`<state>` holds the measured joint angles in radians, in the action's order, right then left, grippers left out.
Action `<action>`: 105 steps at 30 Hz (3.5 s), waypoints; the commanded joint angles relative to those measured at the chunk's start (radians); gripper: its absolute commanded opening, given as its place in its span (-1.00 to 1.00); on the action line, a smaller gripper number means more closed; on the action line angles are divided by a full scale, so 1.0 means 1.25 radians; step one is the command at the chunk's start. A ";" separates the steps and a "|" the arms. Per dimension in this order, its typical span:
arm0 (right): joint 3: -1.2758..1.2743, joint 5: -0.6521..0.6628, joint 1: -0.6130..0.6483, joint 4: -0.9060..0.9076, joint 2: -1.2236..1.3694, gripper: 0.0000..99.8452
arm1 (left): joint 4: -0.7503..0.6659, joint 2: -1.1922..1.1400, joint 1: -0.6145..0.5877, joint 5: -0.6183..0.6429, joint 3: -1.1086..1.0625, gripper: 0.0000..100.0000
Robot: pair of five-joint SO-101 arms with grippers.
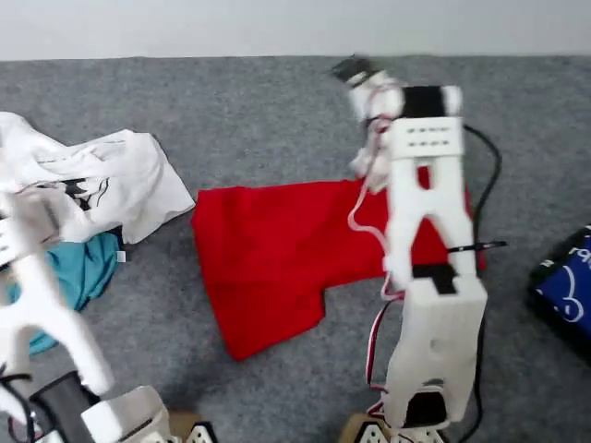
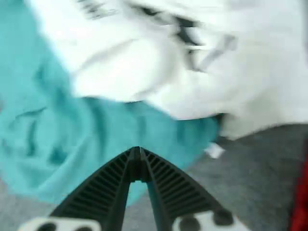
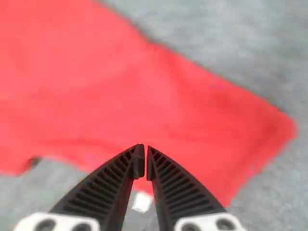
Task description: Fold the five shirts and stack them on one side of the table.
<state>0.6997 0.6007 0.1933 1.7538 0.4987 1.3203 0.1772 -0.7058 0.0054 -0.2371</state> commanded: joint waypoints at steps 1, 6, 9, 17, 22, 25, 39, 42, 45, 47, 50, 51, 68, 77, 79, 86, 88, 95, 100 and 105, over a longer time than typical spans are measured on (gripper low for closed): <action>-0.146 0.060 0.102 0.033 -0.153 -0.95 | 0.004 0.027 -0.074 -0.001 0.030 -0.99; -0.347 0.071 0.276 0.031 -0.267 -0.95 | -0.031 0.026 -0.091 -0.055 0.009 -0.99; -0.462 0.072 0.384 0.012 -0.344 -0.95 | -0.093 0.026 -0.092 -0.071 -0.044 -0.99; -0.810 0.074 0.571 -0.207 -0.498 -0.83 | -0.177 0.026 -0.092 -0.097 -0.180 -0.99; -0.932 0.074 0.666 -0.290 -0.527 -0.47 | -0.187 0.026 -0.092 -0.095 -0.209 -0.99; -0.964 0.076 0.700 -0.347 -0.522 -0.44 | -0.183 0.026 -0.092 -0.093 -0.211 -0.99; -1.018 0.108 0.722 -0.528 -0.422 -0.44 | -0.185 0.027 -0.187 -0.096 -0.211 -0.99; -1.015 0.109 0.722 -0.543 -0.386 -0.44 | -0.184 0.027 -0.214 -0.097 -0.211 -0.99; -0.997 0.109 0.722 -0.538 -0.366 -0.44 | -0.183 0.027 -0.227 -0.113 -0.211 -0.99; -0.989 0.109 0.722 -0.538 -0.357 -0.44 | -0.182 0.027 -0.227 -0.131 -0.211 -0.99; -0.982 0.114 0.720 -0.538 -0.337 -0.45 | -0.182 0.027 -0.227 -0.133 -0.211 -0.99; -0.977 0.124 0.720 -0.537 -0.330 -0.45 | -0.182 0.027 -0.227 -0.133 -0.211 -0.99; -0.757 0.209 0.647 -0.371 -0.176 -0.72 | -0.182 0.028 -0.227 -0.131 -0.211 -0.99; -0.714 0.211 0.634 -0.373 -0.158 -0.97 | -0.182 0.027 -0.223 -0.131 -0.211 -0.99; -0.714 0.211 0.634 -0.377 -0.160 -0.97 | -0.182 0.027 -0.223 -0.131 -0.211 -0.99; -0.701 0.249 0.607 -0.374 -0.161 -0.98 | -0.182 0.027 -0.222 -0.131 -0.212 -0.99; -0.675 0.250 0.582 -0.371 -0.161 -0.98 | -0.182 0.027 -0.222 -0.131 -0.212 -0.99; -0.546 0.252 0.495 -0.343 -0.154 -0.98 | -0.182 0.029 -0.222 -0.131 -0.222 -0.99; -0.502 0.252 0.461 -0.346 -0.153 -0.98 | -0.185 0.031 -0.222 -0.131 -0.251 -0.99; -0.500 0.275 0.431 -0.393 -0.153 -0.98 | -0.185 0.032 -0.222 -0.131 -0.268 -0.99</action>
<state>0.0215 0.9214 0.7595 1.2981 0.3161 1.1055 0.1772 -0.9851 -0.1542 -0.5777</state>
